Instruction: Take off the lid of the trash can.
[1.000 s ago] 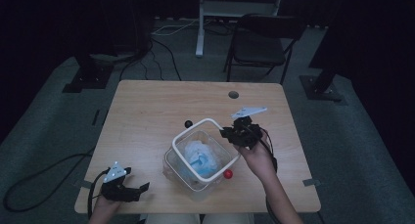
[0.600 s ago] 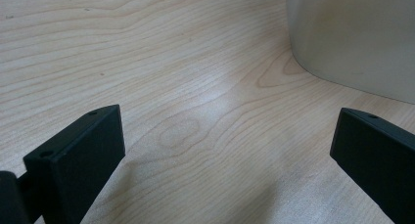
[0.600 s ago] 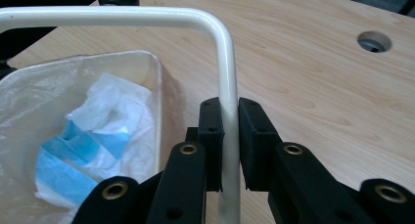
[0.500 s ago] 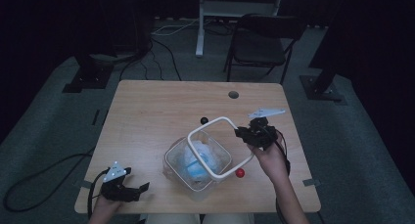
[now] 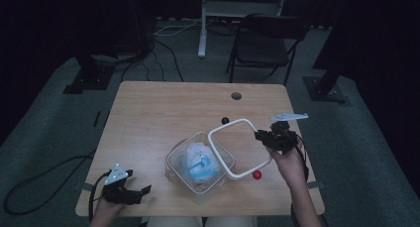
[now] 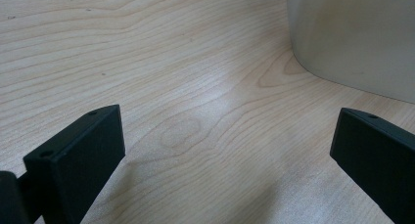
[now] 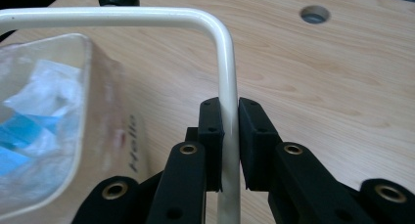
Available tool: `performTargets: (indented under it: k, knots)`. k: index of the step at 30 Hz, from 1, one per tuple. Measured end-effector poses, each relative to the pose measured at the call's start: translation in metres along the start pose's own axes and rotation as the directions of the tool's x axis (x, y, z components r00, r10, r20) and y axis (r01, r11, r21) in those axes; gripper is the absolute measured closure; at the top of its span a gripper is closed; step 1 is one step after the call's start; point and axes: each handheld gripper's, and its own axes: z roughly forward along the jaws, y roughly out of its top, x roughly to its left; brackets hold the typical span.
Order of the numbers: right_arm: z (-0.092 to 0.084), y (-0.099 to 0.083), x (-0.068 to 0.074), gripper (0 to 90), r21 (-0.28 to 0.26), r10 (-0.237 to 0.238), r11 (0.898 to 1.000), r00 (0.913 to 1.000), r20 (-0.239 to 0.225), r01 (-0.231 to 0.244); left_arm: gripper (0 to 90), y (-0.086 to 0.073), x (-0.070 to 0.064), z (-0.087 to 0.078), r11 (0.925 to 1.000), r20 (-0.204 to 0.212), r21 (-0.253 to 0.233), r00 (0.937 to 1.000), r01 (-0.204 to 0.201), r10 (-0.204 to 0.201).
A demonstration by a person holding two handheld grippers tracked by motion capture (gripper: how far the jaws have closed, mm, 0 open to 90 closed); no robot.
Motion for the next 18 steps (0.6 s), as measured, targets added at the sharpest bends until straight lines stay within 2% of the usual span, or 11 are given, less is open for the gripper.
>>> performTargets:
  k: [11, 18]
  knots:
    - [-0.010, -0.015, -0.025, 80.7, -0.004, 0.048, 0.999, 0.9977, 0.048, -0.048, 0.3, 0.000, 0.000, 0.000, 1.0000, 0.000, 0.001, 1.0000, 0.001, -0.001]
    - [-0.012, -0.031, -0.043, 80.7, 0.013, 0.087, 0.996, 0.9924, 0.086, -0.089, 0.3, 0.000, 0.000, 0.000, 1.0000, 0.002, 0.001, 1.0000, 0.003, -0.003]
